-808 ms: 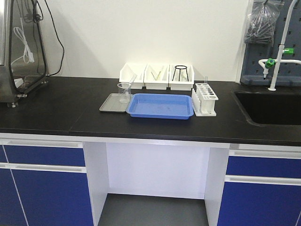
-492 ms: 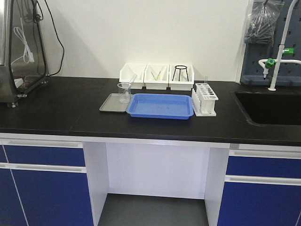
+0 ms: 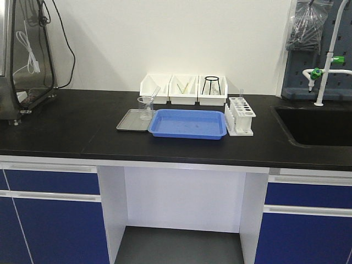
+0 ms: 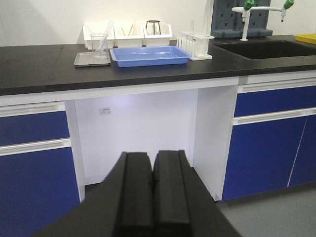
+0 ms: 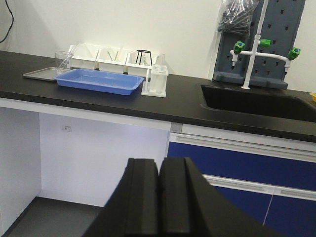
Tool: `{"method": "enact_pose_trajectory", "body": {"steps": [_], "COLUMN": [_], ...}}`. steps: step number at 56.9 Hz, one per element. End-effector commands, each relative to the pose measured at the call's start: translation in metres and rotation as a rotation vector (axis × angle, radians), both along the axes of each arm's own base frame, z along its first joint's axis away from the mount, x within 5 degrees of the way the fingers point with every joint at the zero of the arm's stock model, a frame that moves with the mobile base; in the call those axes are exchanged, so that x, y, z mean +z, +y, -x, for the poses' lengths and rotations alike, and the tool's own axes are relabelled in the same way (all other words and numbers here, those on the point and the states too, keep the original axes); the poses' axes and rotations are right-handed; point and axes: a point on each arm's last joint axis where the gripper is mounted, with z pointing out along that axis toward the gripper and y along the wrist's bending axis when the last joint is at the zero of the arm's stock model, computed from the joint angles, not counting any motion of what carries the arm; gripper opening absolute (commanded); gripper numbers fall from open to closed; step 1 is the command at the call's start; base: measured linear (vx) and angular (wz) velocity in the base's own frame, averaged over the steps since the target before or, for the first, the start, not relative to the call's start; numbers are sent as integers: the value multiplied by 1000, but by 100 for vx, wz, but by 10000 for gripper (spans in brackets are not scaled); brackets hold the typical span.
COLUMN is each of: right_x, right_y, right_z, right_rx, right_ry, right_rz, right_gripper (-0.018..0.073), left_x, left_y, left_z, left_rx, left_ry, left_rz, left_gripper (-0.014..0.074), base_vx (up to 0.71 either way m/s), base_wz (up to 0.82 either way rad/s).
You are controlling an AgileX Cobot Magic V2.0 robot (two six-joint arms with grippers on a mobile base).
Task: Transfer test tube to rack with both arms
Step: 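Drive the base forward toward the bench with the trays and rack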
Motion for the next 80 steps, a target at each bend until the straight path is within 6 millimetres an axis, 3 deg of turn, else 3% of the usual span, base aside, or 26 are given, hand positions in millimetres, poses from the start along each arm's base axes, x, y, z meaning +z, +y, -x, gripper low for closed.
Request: {"method": "enact_pose_trajectory", "body": {"steps": [1, 37, 80], "right_x": [2, 2, 2], "right_y": [-1, -1, -1], "right_z": [0, 0, 0], "right_rx": [-9, -9, -9], "right_ry": [-71, -71, -71], "right_rz": [10, 10, 10], "right_gripper": [-8, -8, -8], "left_x": [15, 15, 15], "left_y": [1, 1, 1], "left_z": [2, 2, 2], "left_rx": [4, 4, 4], "left_ry": [-106, -106, -106], "left_rz": [46, 46, 46], "left_gripper": [-7, -7, -7], "base_vx": [2, 13, 38], "base_wz": [-1, -5, 1]}}
